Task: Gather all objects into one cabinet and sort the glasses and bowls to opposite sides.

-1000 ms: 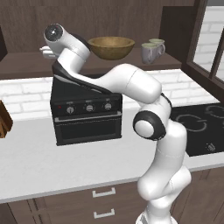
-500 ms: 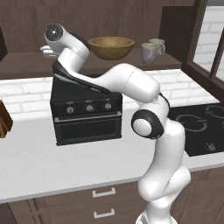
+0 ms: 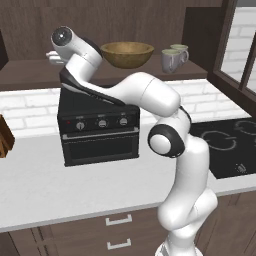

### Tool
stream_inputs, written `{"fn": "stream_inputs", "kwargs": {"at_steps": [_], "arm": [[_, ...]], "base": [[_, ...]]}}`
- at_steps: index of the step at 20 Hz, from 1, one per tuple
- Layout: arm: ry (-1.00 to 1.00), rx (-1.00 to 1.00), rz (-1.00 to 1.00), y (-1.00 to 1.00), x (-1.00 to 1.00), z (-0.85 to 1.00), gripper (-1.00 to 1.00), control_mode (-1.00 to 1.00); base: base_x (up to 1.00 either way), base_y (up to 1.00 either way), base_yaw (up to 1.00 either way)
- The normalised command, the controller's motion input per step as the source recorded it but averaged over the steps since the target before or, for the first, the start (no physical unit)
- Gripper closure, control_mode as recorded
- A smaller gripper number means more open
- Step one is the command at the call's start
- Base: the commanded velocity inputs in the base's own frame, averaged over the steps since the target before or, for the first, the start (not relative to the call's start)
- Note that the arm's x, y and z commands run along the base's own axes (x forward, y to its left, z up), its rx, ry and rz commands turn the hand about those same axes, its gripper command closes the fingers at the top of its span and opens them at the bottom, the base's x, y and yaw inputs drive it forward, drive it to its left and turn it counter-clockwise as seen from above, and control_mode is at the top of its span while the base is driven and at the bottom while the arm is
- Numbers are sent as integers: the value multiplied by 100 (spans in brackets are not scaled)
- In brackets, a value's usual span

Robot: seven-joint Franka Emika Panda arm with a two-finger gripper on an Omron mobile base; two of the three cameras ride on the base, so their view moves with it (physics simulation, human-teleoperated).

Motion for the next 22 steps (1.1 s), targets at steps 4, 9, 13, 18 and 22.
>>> {"fn": "stream_inputs", "kwargs": {"at_steps": [4, 9, 13, 18, 22], "arm": [[0, 0, 0, 0, 0, 0, -100, -100], [0, 0, 0, 0, 0, 0, -100, -100], [0, 0, 0, 0, 0, 0, -100, -100], [0, 0, 0, 0, 0, 0, -100, -100], [0, 0, 0, 0, 0, 0, -100, -100]], "base": [[0, 0, 0], [0, 0, 0], [0, 0, 0], [0, 0, 0], [0, 0, 0]]}}
